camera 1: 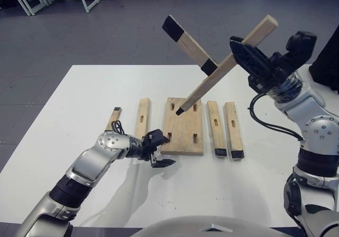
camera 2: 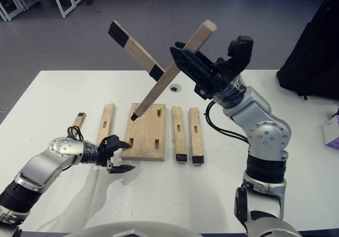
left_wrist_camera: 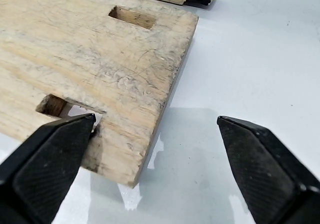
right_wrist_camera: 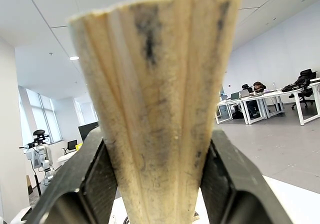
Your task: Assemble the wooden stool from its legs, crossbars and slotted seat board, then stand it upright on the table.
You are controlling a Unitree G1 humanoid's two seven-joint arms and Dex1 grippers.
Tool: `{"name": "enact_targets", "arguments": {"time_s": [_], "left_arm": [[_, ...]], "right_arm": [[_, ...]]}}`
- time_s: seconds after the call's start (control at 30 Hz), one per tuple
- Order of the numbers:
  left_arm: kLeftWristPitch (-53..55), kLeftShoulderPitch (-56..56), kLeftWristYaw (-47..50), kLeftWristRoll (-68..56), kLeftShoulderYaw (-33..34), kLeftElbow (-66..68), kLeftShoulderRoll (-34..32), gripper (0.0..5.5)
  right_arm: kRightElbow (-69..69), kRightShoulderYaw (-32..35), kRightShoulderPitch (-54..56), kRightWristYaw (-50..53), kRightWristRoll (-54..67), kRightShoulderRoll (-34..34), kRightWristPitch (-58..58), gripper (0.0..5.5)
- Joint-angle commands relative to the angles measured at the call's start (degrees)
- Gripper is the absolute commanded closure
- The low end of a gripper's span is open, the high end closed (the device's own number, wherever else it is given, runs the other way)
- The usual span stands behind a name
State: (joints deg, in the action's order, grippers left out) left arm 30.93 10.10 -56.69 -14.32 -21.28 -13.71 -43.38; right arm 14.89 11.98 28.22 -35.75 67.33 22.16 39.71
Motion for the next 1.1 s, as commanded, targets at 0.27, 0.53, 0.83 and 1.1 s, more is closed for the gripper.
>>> {"name": "enact_targets", "arguments": {"time_s": [0.27, 0.53, 0.83, 1.1], "left_arm": [[-4.9, 4.8, -6.4, 12.7, -8.0, 4.6, -4.7, 0.99], [-5.3, -3.9, -12.1, 8.1, -4.9, -5.6, -11.8, 0.99], [-4.5, -11.4, -14.1, 2.4, -2.0, -12.1, -14.8, 0.99], [-5.0, -11.8, -14.5, 2.7, -2.8, -12.1, -14.9, 0.99]], "right_arm": [[0.7, 1.7, 1.3, 2.6, 3.7, -1.1, 1.1, 3.47], [0.5, -2.2, -0.3, -0.6, -2.5, 1.7, 1.5, 3.47], [-7.4, -13.3, 3.8, -8.5, -27.6, 2.1, -13.0, 3.47], [-22.0, -20.6, 8.9, -20.6, -39.5, -1.9, -26.9, 3.47]]}}
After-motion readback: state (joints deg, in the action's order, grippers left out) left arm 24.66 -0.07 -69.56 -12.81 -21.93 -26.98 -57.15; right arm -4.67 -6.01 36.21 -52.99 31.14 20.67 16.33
